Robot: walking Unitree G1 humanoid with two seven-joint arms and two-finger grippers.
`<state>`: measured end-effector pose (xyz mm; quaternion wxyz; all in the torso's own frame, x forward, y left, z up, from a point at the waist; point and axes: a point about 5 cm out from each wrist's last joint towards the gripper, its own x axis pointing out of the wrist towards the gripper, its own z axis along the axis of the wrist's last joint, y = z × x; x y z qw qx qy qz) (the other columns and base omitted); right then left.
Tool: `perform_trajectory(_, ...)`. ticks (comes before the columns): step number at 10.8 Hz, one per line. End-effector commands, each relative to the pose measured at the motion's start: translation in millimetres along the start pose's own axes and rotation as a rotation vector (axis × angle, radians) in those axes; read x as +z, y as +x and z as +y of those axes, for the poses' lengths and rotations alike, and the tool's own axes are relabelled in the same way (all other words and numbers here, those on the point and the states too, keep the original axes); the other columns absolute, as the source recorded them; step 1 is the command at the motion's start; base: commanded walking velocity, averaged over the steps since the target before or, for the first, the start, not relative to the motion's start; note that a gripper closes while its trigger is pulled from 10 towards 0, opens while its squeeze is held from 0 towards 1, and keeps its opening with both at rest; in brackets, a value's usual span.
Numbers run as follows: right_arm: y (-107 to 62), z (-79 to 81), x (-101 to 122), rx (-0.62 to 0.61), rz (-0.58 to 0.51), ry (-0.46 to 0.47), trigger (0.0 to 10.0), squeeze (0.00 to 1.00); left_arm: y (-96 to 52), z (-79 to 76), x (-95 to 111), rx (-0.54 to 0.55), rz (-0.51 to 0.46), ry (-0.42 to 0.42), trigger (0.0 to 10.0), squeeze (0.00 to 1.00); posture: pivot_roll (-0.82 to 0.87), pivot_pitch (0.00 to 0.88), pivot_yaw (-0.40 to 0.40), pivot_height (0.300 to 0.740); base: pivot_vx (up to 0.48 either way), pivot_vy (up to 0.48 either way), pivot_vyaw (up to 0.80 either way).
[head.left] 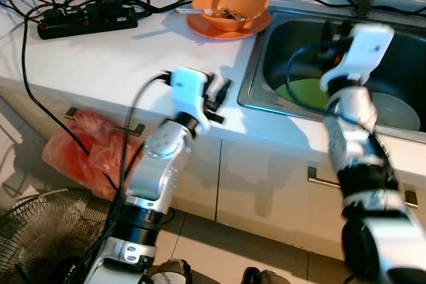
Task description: Kitchen organization
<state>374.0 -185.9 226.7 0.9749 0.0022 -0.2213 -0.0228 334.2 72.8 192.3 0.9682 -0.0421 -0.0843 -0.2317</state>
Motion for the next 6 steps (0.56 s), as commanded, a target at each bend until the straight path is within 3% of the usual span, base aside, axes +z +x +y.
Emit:
perform_trajectory(1, -4.6, 4.2, 2.7, 0.027, 0.001, 0.030, 10.0, 0.00, 0.9, 5.4, 2.6, 0.031, -0.012, 0.014, 10.0, 0.00, 0.18, 0.124, 0.003, 0.740, 0.000, 0.000, 0.00)
perform_trajectory(6, -40.8, 1.7, -18.8, 0.004, 0.118, 0.072, 10.0, 0.00, -3.2, 17.6, -0.8, 0.100, -0.026, 0.040, 10.0, 0.00, 0.15, 0.128, 0.006, 0.740, 0.000, 0.000, 0.00)
